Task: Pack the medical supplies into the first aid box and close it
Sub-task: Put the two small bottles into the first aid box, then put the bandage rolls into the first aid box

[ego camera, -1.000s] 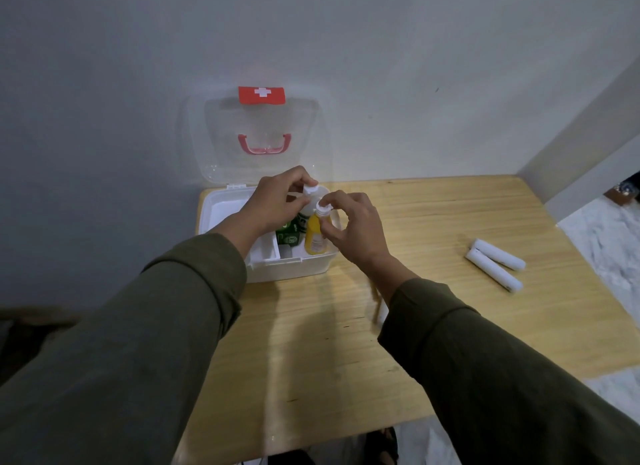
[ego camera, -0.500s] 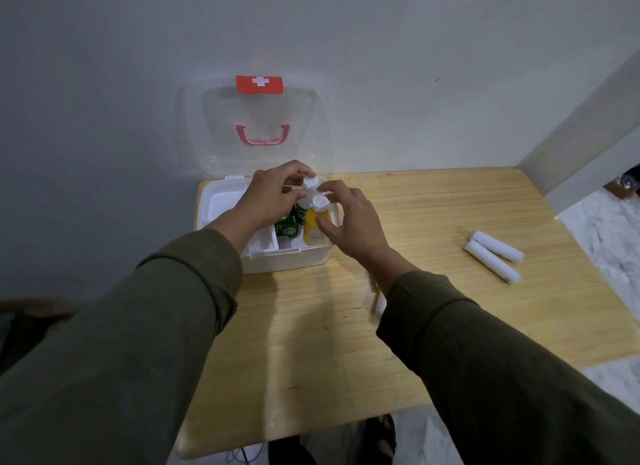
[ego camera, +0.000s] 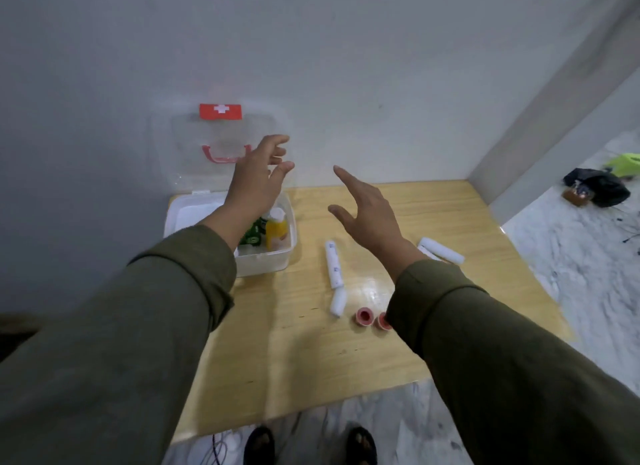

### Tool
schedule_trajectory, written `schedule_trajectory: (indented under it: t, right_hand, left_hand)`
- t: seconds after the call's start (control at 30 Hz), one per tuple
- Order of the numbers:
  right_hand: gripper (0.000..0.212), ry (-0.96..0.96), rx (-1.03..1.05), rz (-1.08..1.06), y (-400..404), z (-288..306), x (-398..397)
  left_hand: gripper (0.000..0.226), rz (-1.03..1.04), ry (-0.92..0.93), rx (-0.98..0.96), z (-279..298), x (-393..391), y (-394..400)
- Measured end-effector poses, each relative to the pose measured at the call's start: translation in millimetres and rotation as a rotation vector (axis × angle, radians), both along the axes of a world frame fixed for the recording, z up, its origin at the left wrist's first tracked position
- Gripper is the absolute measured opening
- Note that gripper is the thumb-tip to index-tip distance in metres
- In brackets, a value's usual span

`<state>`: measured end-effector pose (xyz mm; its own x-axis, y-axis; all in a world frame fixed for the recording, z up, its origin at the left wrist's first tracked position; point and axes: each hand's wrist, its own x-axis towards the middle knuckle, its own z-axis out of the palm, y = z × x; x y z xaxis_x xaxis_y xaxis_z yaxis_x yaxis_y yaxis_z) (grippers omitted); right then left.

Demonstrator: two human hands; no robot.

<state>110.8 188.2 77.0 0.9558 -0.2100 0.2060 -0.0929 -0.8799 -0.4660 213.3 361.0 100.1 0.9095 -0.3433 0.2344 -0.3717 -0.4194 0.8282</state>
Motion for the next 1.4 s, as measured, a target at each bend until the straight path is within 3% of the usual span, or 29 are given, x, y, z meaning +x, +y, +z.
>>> schedule_trajectory:
  t: [0.33, 0.57, 0.93, 1.07, 1.4]
  right_hand:
    - [0.055, 0.192, -0.100, -0.042, -142.1, 5.4, -57.4]
    - [0.045, 0.436, -0.121, 0.077, -217.9, -21.4, -61.5]
    - [0.050, 0.674, -0.125, 0.215, -242.8, -48.0, -31.5]
    - [0.045, 0.738, -0.133, 0.253, -245.3, -59.9, -28.6]
    - [0.036, 0.679, -0.042, 0.158, -253.9, -67.4, -33.5]
  left_hand:
    - [0.040, 0.023, 0.124, -0.035, -27.1, -78.1, -119.2]
    - [0.046, 0.149, 0.368, 0.041, -86.1, -137.8, -202.9]
    - [0.060, 0.178, 0.597, 0.207, -113.8, -161.2, -266.8]
    - [0.051, 0.179, 0.584, 0.242, -119.0, -161.5, -279.7]
    - [0.039, 0.172, 0.549, 0.251, -119.3, -155.0, -287.9]
